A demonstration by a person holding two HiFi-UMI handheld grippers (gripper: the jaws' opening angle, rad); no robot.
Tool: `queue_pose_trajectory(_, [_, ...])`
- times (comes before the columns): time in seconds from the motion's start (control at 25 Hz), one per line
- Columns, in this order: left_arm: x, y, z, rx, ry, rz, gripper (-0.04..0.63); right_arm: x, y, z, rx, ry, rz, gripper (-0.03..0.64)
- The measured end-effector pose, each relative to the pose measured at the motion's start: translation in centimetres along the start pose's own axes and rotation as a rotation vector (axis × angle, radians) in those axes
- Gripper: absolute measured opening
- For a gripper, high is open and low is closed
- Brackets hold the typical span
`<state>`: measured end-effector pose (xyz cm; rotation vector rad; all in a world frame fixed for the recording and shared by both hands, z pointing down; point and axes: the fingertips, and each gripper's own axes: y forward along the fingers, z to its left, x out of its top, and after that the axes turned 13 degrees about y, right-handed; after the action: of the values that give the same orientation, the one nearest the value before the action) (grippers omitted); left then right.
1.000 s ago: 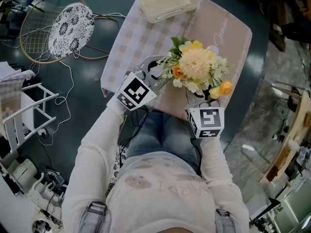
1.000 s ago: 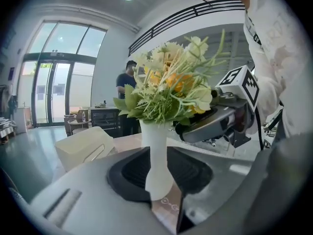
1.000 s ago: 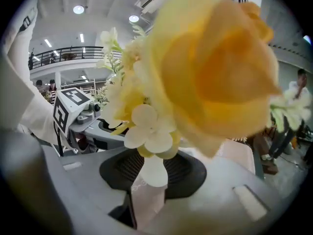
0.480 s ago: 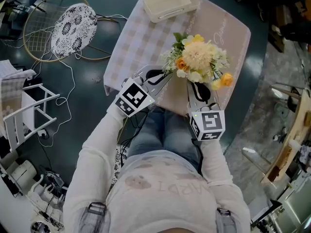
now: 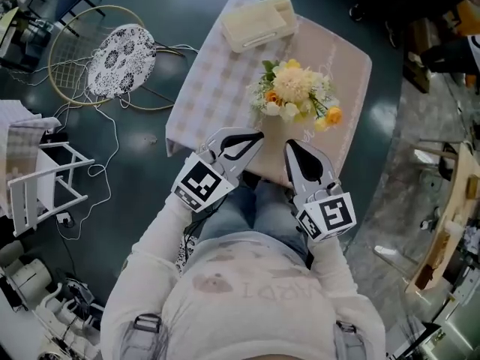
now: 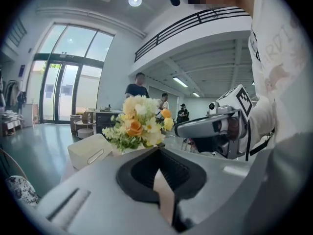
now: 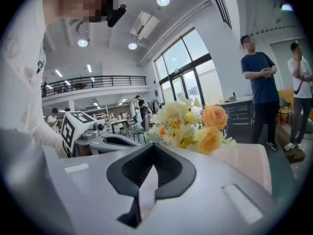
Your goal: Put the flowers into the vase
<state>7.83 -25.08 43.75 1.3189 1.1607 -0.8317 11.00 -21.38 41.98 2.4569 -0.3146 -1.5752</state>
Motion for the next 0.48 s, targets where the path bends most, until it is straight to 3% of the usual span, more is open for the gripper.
queue_pose_trajectory(0.48, [10.8,-3.4,-1.7,0.180,0.031,-0.146,0.001,6.0,-5.4,4.7,0.181,-0.085,-0.107,0.026])
